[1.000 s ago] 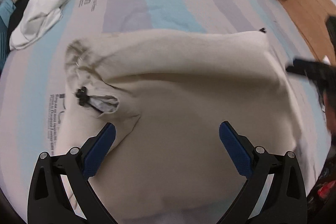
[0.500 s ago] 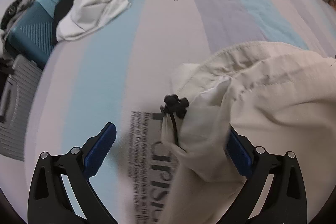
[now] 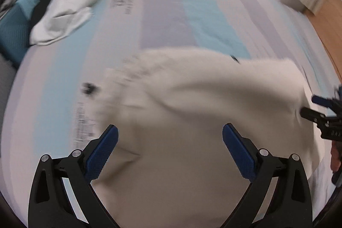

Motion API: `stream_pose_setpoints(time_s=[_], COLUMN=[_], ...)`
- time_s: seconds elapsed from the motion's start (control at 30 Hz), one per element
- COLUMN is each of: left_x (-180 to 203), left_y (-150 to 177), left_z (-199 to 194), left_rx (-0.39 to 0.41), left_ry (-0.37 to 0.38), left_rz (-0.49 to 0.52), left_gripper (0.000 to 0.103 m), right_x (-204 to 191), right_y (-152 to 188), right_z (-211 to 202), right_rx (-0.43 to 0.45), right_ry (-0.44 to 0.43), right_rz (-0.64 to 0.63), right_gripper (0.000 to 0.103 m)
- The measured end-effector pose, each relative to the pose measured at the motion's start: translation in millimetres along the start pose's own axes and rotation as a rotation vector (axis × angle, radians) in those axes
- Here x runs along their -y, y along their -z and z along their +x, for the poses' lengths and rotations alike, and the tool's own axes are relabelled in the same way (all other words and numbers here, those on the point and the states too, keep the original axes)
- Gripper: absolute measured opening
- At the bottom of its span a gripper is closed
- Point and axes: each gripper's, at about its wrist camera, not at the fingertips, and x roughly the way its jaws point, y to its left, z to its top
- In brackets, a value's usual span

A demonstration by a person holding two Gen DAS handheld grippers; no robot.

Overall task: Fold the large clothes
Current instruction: 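Release the hem and smooth the folded jacket with both tools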

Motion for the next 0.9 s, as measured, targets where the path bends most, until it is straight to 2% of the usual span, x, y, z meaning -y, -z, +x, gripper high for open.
stream_pose_setpoints(time_s=[0.13, 0.27, 0.37, 0.53, 0.6, 0.67, 0.77, 0.9], left_x=[-2.1, -32.1, -51.1, -70.7, -88.6, -109.0, -139.8, -141.3], left_y=[12.0, 7.6, 2.0, -4.2, -3.6, 0.9, 12.9, 36.1], left_z=[32.3, 47.7, 53.8, 32.4, 18.7, 11.7, 2.4, -1.1], left_rx=[-0.027, -0.014, -0.030, -0.011, 0.006, -0.010, -0.048, -0.090], left_ry=[-0.016, -0.091, -0.105, -0.121, -0.150, -0.155, -0.104, -0.001], left_rz=[0.003, 0.004, 0.028, 0.061, 0.030, -0.014, -0.079, -0.087], left_gripper=[0.095, 0.096, 0.095, 0.093, 0.094, 0.095, 0.095, 0.096], right_x=[-4.0, -4.7, -9.9, -19.3, -25.9, -36.5, -62.2, -99.3], right_y=[8.3, 9.0, 7.8, 0.8, -0.1, -1.8, -2.9, -0.8], right_z=[24.1, 31.6, 32.5, 27.3, 18.5, 11.2, 4.9, 23.2], right_rx=[-0.039, -0.047, -0.048, -0.047, -0.026, -0.004, 0.013, -0.016], right_ry=[0.015, 0.032, 0.055, 0.099, 0.105, 0.108, 0.070, 0.053], right_rz=[-0.008, -0.008, -0.012, 0.001, 0.008, -0.001, -0.015, -0.060], right_gripper=[0.086, 0.086, 0.086, 0.086, 0.086, 0.086, 0.086, 0.086])
